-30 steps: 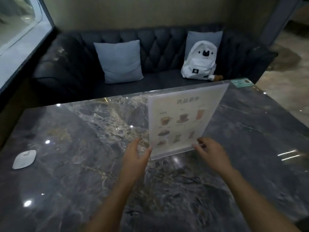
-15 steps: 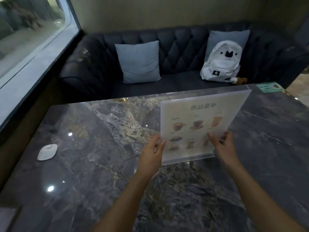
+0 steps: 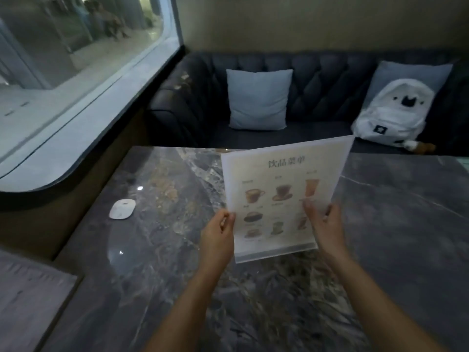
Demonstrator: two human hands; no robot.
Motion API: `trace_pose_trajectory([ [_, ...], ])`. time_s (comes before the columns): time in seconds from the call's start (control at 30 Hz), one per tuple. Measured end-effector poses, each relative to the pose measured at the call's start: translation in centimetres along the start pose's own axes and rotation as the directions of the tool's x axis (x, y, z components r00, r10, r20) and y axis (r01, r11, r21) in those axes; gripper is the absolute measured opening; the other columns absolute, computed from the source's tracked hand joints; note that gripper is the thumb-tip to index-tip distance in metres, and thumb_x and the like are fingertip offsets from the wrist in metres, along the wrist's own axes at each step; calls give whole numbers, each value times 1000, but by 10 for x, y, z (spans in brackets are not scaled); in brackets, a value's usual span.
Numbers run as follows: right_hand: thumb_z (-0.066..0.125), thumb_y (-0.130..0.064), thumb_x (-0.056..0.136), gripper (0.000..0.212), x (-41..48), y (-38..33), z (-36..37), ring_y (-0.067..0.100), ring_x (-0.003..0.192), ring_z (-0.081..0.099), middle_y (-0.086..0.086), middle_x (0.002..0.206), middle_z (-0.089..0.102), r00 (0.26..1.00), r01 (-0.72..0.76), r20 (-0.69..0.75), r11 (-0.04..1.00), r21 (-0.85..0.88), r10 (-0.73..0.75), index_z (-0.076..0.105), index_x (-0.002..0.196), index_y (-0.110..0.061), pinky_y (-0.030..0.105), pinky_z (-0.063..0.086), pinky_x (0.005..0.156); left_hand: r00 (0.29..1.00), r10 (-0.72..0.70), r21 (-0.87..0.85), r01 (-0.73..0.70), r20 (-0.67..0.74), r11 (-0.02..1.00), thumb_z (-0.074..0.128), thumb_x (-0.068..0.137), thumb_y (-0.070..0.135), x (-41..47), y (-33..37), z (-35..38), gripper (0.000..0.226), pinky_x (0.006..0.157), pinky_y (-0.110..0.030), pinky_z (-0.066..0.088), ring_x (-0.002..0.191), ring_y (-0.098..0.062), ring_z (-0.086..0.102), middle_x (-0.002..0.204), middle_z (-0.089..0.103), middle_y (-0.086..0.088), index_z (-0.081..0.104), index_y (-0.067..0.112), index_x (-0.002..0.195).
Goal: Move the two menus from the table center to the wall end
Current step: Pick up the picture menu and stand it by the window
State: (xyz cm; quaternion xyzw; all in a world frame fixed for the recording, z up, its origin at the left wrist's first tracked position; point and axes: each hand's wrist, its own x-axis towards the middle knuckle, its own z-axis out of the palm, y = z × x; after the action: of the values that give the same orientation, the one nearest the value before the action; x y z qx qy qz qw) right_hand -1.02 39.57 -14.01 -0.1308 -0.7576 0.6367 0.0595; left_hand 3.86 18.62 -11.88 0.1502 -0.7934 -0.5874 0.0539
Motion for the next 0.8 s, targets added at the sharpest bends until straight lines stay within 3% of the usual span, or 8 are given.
trace_pose_trajectory([
  [0.07, 61, -54, 75, 53, -1, -8, 26, 19, 94, 60, 3, 111, 58, 998, 27, 55, 999, -27, -25, 40, 109, -19, 37, 51, 76, 998, -7, -1, 7, -69, 1000, 46, 93, 26, 3, -5, -24, 22, 78, -56, 52, 83, -34, 64, 88, 68, -17, 61, 12, 84],
  [0.17, 62, -54, 74, 62, -2, -20, 70, 25, 100, 60, 7, 118, 58, 990, 44, 137, 998, -36, -38, 42, 117, -13, 45, 52, 85, 989, -24, 0, 24, -147, 1000, 46, 93, 27, 6, -11, -63, 20, 78, -54, 54, 82, -28, 66, 88, 70, -10, 63, 20, 84],
  [0.23, 63, -53, 74, 64, -5, -25, 103, 23, 100, 58, 7, 119, 57, 984, 63, 171, 997, -35, -56, 43, 118, -11, 43, 51, 86, 979, -56, -31, 51, -195, 998, 46, 93, 28, 7, -17, -89, 19, 81, -55, 54, 85, -26, 66, 91, 70, -9, 62, 22, 87],
  [0.4, 61, -57, 73, 56, -20, -35, 179, 14, 89, 55, -5, 105, 54, 961, 87, 265, 996, -28, -77, 37, 110, -23, 26, 45, 71, 934, -104, -66, 87, -343, 994, 47, 93, 27, 10, -33, -153, 21, 82, -52, 55, 83, -20, 68, 86, 70, 2, 62, 29, 78],
  [0.5, 60, -58, 72, 52, -30, -41, 219, -5, 78, 50, -20, 90, 48, 944, 112, 317, 993, -32, -97, 36, 106, -27, 14, 37, 57, 908, -104, -63, 86, -405, 994, 48, 92, 28, 13, -45, -188, 22, 81, -54, 54, 83, -24, 67, 86, 70, -4, 62, 28, 75],
  [0.63, 61, -52, 75, 49, -44, -53, 268, -12, 65, 54, -21, 88, 49, 921, 134, 373, 991, -19, -117, 37, 106, -24, 5, 40, 46, 876, -127, -81, 100, -466, 992, 48, 92, 29, 14, -58, -227, 19, 82, -50, 55, 85, -19, 66, 90, 69, -1, 61, 30, 79],
  [0.73, 62, -50, 76, 48, -51, -59, 300, -6, 77, 54, -13, 95, 55, 888, 114, 444, 993, 43, -121, 38, 109, -25, 2, 41, 44, 845, -129, -87, 98, -519, 991, 46, 93, 32, 12, -65, -245, 17, 81, -40, 55, 87, -16, 64, 98, 68, -3, 60, 25, 87],
  [0.8, 61, -60, 69, 55, -56, -63, 317, -4, 86, 54, -18, 100, 54, 855, 89, 506, 993, 75, -114, 37, 110, -32, 4, 44, 48, 817, -119, -78, 91, -565, 993, 44, 93, 35, 9, -67, -252, 16, 75, -31, 51, 86, -11, 62, 96, 67, 0, 57, 28, 87],
])
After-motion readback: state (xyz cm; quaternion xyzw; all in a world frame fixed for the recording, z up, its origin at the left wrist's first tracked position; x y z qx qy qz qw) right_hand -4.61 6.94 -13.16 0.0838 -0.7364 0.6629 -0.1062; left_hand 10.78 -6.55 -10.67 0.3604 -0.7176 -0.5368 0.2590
